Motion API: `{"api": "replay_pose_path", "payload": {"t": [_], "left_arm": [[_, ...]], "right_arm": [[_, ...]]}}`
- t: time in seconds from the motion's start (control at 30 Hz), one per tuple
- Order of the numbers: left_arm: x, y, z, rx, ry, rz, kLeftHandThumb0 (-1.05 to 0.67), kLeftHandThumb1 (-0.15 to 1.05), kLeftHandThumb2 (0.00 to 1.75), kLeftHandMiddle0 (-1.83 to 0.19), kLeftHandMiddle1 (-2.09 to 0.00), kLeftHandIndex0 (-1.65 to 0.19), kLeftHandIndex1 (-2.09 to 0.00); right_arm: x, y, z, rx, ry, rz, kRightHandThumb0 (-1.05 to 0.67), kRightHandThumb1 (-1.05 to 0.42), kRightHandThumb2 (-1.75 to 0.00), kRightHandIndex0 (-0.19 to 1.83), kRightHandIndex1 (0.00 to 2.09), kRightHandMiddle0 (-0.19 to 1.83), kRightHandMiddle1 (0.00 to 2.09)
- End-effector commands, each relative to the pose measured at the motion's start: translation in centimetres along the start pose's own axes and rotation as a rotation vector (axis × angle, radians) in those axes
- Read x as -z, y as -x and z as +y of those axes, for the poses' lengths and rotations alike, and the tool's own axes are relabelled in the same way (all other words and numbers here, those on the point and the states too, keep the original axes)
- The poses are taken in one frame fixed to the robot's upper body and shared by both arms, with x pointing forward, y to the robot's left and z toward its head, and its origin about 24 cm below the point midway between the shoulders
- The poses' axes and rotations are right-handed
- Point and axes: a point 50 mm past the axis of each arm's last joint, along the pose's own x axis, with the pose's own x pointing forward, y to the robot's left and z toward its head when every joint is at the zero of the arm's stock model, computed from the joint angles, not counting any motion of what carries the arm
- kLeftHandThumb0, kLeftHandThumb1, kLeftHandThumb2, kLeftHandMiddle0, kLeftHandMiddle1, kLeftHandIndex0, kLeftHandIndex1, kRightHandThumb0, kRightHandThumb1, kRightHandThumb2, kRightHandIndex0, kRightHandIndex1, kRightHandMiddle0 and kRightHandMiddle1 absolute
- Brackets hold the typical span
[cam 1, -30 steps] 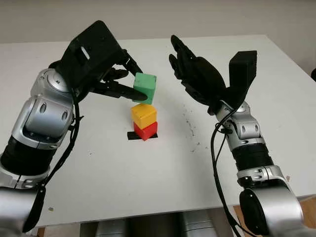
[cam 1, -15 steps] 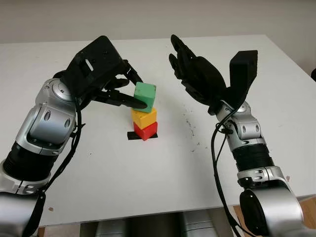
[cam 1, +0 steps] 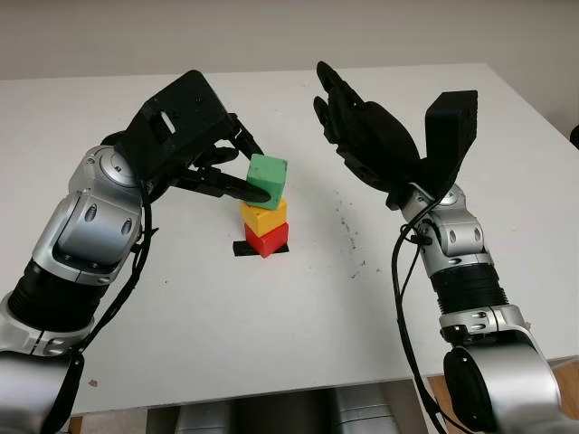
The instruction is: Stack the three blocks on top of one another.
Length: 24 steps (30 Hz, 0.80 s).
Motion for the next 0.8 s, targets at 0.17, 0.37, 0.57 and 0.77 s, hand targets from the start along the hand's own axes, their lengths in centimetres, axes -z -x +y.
{"api": "replay_pose_path", "payload": {"t": [0.17,0.37,0.57,0.77], "left_arm": [[0.41,-0.18,-0.41,0.007,0.007,-0.001,-0.39,0.91,0.05,-0.34,-0.07,-0.38,-1.69],[0.45,-0.12,-0.37,0.023,-0.010,0.045,-0.49,0.92,0.06,-0.28,-0.04,-0.32,-1.53],[0.63,-0.07,-0.38,0.039,0.033,0.055,-0.52,0.88,0.05,-0.16,-0.04,-0.21,-1.19],[0.71,-0.05,-0.29,0.035,0.001,0.043,-0.57,0.88,0.05,-0.11,-0.04,-0.05,-0.90]], "right_arm": [[-0.21,0.27,-0.22,-0.001,0.013,0.002,-0.82,-1.05,-0.70,-0.19,0.00,-0.19,0.00],[-0.14,0.13,-0.18,-0.001,0.004,0.001,-0.81,-1.05,-0.70,-0.19,0.00,-0.19,0.00],[-0.17,0.03,-0.14,0.001,0.004,0.000,-0.80,-1.05,-0.71,-0.19,0.00,-0.19,0.00],[-0.09,0.01,-0.25,-0.005,-0.001,0.001,-0.81,-1.05,-0.69,-0.19,0.00,-0.19,0.00]]}}
